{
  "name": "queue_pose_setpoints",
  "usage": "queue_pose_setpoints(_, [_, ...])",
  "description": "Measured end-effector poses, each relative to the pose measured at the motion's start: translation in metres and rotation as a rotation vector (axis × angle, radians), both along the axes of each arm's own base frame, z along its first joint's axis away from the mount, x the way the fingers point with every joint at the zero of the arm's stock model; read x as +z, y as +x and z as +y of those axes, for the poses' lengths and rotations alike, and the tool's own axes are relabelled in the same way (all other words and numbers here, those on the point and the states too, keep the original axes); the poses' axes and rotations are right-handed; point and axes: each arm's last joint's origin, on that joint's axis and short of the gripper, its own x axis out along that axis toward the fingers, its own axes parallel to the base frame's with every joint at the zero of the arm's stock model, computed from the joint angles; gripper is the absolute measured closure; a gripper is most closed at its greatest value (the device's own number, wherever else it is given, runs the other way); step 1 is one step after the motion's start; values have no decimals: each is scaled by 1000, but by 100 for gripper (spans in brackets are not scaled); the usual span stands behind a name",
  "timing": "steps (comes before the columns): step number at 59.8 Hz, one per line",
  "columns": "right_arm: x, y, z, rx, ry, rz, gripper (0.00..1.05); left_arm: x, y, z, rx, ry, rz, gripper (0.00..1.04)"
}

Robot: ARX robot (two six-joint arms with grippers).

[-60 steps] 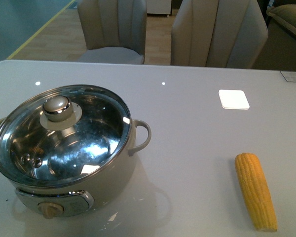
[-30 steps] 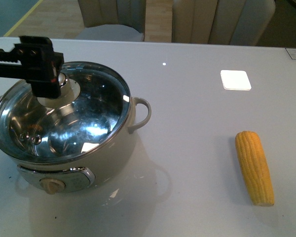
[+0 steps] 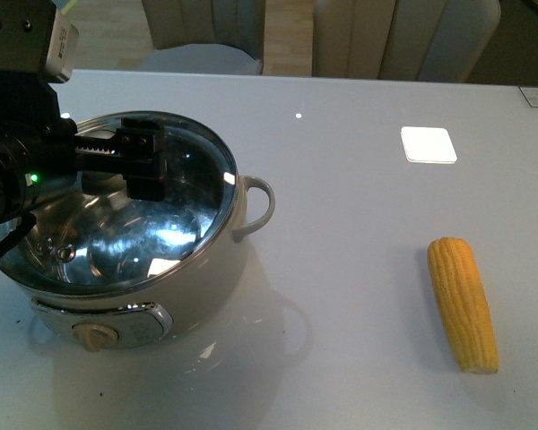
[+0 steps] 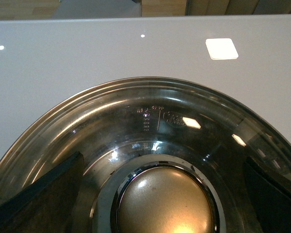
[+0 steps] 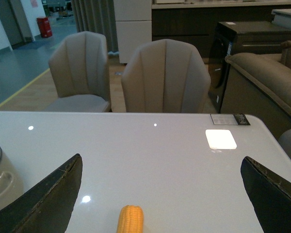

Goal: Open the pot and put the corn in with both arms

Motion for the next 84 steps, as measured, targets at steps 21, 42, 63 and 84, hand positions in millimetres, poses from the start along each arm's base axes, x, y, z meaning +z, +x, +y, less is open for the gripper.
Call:
queue_pose_setpoints(21, [0,0,0,0,0,0,9,-11,8,0,14,8,12,15])
queue_pose_setpoints(42, [0,0,0,0,0,0,9,-11,10,0,21,9,0,62])
queue_pose_setpoints(63, [0,0,0,0,0,0,9,-11,10,0,23,15,1,63])
queue_pose_setpoints(84, [0,0,0,0,0,0,9,0,10,1,31,9,4,63])
